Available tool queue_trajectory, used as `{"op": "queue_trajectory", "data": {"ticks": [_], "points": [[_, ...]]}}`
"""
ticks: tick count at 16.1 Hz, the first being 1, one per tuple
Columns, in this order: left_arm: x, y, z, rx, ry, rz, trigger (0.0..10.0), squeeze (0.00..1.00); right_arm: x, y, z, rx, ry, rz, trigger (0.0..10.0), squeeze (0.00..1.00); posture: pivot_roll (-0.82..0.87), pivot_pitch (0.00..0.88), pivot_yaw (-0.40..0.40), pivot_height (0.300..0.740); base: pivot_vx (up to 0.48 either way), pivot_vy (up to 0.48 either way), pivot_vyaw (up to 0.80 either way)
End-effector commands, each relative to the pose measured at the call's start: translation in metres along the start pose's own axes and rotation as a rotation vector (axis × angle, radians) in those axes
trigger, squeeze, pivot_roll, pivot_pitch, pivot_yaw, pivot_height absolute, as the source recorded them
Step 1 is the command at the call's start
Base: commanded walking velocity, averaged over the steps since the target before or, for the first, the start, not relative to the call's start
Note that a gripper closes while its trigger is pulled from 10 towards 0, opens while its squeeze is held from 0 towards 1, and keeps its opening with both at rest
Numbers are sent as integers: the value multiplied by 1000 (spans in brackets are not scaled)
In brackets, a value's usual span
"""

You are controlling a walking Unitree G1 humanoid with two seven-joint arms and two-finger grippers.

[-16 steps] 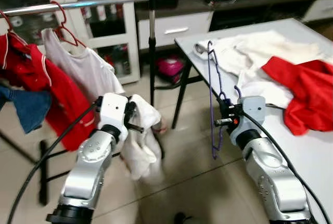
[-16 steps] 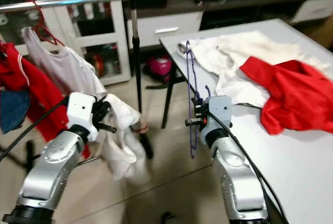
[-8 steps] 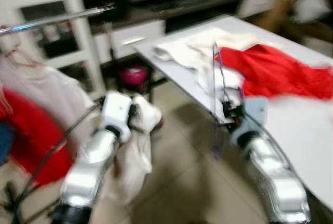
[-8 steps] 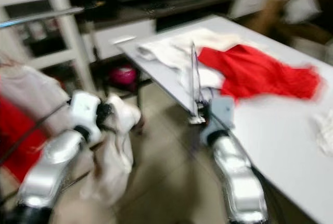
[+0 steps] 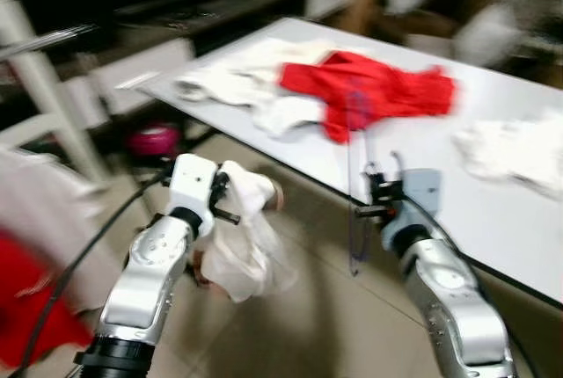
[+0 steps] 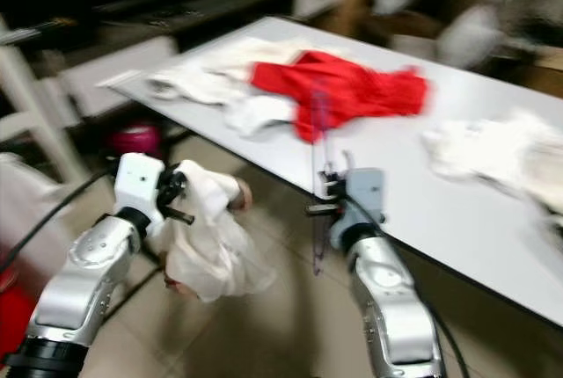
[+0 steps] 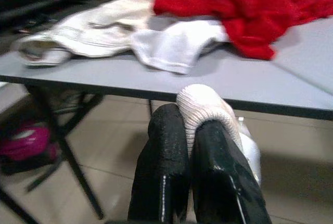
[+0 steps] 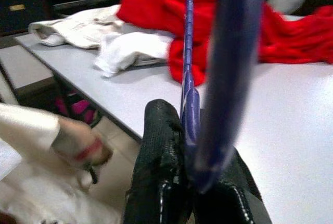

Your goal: Hang hanger

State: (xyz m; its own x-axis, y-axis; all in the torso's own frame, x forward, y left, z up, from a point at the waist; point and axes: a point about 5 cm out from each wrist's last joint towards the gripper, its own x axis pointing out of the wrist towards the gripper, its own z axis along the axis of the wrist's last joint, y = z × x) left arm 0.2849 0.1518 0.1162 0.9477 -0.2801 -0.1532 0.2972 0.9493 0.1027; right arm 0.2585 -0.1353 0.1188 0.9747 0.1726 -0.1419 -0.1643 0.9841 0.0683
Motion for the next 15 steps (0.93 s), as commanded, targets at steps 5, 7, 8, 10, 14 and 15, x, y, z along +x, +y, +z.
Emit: {"op": "queue_trajectory", "data": {"ticks": [5, 7, 8, 10, 14, 15], "points": [[3, 0, 6, -1, -16, -4, 10000, 0, 1, -8, 5, -8, -16, -36, 10000, 0, -42, 0, 44, 740, 0, 480, -640], [3, 0, 6, 0, -18, -8, 10000, 0, 1, -9, 5, -8, -16, -46, 10000, 0, -44, 0, 46, 740, 0, 480, 0], [4, -1, 7, 0, -18, -13, 10000, 0, 1, -9, 5, -7, -16, -51, 10000, 0, -45, 0, 48, 740, 0, 480, 0], [4, -1, 7, 0, -18, -18, 10000, 0, 1, -10, 5, -6, -16, -55, 10000, 0, -45, 0, 48, 740, 0, 480, 0], [4, -1, 8, 25, -18, -12, 10000, 0, 1, -11, 5, -2, -12, -64, 10000, 0, -42, 0, 47, 740, 0, 281, 0], [5, 0, 9, 34, -21, -15, 10000, 0, 2, -11, 5, -2, -11, -66, 10000, 0, -43, 0, 47, 740, 0, -480, 0]]}}
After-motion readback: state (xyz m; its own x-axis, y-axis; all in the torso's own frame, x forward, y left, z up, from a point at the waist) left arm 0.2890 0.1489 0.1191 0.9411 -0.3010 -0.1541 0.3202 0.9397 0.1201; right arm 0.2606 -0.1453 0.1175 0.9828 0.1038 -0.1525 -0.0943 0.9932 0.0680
